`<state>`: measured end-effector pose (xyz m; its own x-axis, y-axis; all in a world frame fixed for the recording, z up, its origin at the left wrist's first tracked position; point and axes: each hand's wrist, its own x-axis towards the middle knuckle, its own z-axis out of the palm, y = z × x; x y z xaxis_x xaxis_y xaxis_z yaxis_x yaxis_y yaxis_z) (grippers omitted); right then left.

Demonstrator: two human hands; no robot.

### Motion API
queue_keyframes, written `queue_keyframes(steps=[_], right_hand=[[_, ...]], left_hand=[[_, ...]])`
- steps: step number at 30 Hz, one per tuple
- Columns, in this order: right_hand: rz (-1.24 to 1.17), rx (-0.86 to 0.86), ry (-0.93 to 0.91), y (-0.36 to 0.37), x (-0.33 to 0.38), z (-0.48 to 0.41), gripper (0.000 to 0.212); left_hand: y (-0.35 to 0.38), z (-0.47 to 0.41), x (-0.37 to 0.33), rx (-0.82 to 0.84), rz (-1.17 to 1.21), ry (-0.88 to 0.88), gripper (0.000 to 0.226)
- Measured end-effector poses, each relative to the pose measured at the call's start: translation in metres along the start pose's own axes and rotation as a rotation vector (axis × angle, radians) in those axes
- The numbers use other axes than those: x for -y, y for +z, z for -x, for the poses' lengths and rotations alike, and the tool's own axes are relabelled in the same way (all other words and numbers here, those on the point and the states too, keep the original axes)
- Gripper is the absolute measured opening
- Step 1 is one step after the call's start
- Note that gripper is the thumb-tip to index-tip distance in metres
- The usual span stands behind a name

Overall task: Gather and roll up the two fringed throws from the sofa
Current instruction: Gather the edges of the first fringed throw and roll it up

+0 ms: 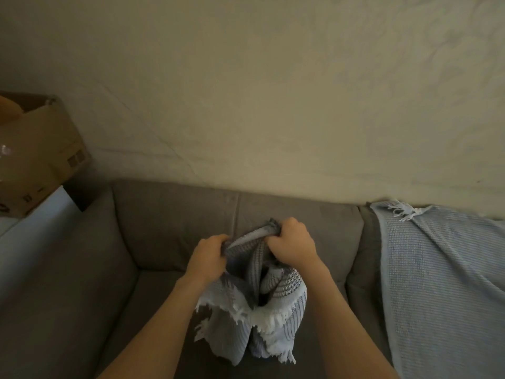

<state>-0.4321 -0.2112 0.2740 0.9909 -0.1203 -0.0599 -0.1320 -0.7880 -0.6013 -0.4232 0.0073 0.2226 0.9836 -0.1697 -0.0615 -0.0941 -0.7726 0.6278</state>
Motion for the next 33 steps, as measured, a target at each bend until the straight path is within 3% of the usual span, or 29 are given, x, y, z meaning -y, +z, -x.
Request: queue_keyframes(steps=[4,8,15,22,26,30,33], right_hand=[[-0.154,-0.124,0.08,-0.009,-0.009,-0.001,0.037],[-0.324,-0.237,0.18,-0.012,-0.019,-0.004,0.041],[-0.604,-0.295,0.157,-0.021,-0.011,0.001,0.048],[-0.913,-0.523,0.294,-0.033,-0.002,-0.008,0.04],[-0.737,-0.612,0.249,-0.036,0.001,-0.028,0.04],[-0.239,-0.224,0.229,-0.035,-0.008,-0.045,0.023],[-0.196,-0.234,0.232,-0.03,-0.014,-0.037,0.033]], left_hand=[[0.001,0.001,0.008,-0.119,0.128,-0.079,0.034],[0.0,-0.002,0.007,-0.092,0.178,-0.096,0.023],[0.005,-0.005,0.018,-0.011,0.186,-0.095,0.005],[0.001,-0.002,-0.002,0.154,0.381,-0.034,0.029],[-0.023,-0.001,-0.037,0.259,0.543,-0.059,0.056],[-0.04,-0.004,-0.056,0.239,0.658,-0.106,0.039],[-0.033,-0.004,-0.054,0.126,0.688,-0.179,0.034]])
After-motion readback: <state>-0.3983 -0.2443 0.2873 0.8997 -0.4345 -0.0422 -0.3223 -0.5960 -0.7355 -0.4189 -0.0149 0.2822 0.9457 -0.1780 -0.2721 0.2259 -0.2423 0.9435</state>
